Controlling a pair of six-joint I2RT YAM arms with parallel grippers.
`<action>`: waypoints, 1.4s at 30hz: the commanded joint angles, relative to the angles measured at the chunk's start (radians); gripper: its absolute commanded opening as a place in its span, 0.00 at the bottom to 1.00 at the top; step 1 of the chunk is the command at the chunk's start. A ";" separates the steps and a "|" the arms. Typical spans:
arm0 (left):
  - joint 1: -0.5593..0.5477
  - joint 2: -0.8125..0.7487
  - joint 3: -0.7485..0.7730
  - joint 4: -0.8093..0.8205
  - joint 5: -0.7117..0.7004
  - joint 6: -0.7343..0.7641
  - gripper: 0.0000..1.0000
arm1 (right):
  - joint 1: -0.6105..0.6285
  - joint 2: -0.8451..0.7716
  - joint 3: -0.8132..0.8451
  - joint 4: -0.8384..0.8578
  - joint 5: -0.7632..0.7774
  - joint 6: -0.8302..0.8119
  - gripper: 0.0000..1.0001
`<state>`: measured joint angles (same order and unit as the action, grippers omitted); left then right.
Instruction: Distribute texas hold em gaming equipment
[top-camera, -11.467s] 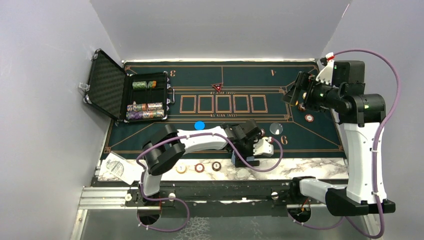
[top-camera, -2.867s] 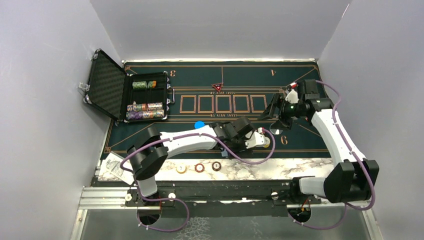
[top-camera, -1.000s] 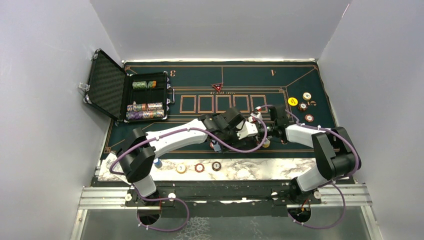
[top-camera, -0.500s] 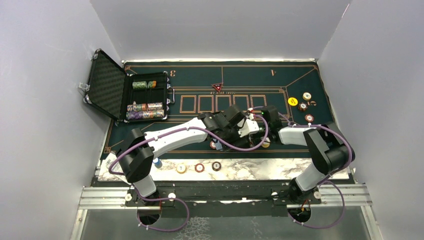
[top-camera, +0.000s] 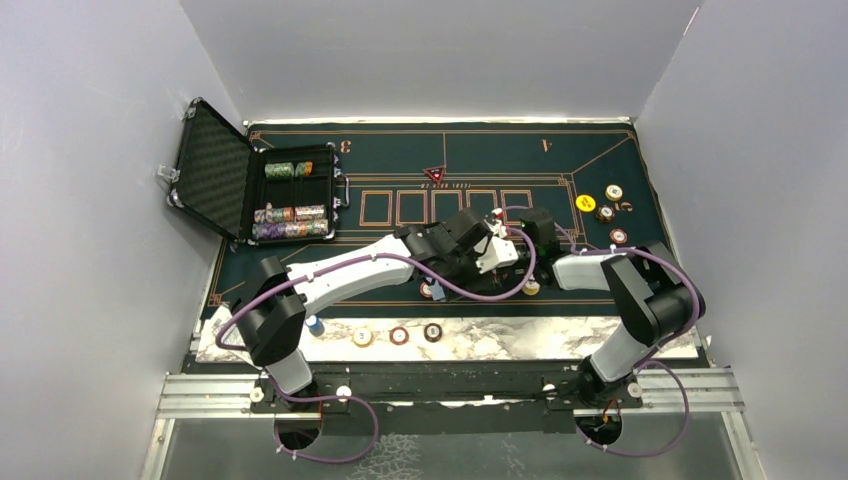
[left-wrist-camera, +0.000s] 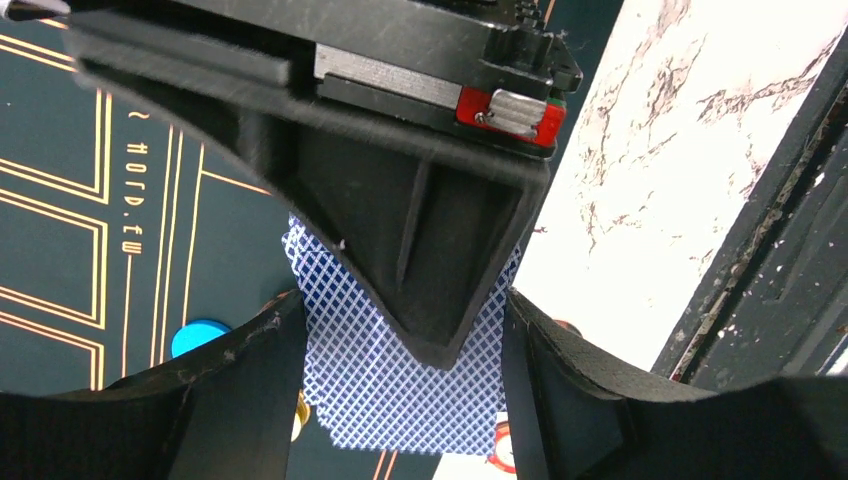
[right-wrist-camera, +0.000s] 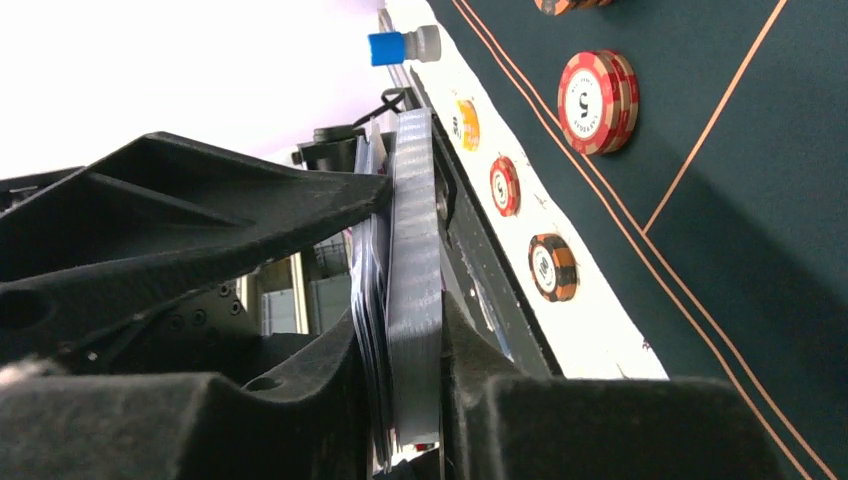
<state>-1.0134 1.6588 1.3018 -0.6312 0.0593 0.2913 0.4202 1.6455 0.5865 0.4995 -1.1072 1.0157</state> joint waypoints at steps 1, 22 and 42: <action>-0.004 -0.033 0.027 0.021 0.022 -0.013 0.00 | 0.011 -0.007 -0.004 0.087 0.009 0.026 0.05; 0.004 -0.071 0.140 -0.236 0.118 -0.175 0.99 | 0.011 -0.111 0.082 -0.125 -0.125 0.021 0.01; 0.109 -0.256 0.056 -0.147 0.091 -0.265 0.99 | 0.014 -0.177 0.148 -0.321 -0.161 -0.098 0.01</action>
<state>-0.9485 1.4830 1.3628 -0.8284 0.1165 0.0971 0.4267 1.5009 0.7055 0.1871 -1.2064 0.9588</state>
